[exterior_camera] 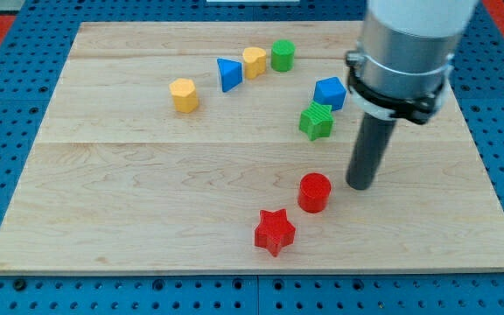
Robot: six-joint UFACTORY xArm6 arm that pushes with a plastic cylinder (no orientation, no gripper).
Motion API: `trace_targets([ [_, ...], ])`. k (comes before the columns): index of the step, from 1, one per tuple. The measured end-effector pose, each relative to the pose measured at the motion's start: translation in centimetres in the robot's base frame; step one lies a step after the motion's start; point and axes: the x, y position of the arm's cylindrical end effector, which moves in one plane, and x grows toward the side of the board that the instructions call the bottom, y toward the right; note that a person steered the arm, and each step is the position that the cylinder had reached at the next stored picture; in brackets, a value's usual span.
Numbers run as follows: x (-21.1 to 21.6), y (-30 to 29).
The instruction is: Move the red circle towards the center
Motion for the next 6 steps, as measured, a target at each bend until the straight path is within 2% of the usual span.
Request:
trace_targets([
  [1,4.6,-0.7],
  [2,7.1,-3.5],
  [5,-0.4,-8.0],
  [6,-0.6,-11.5],
])
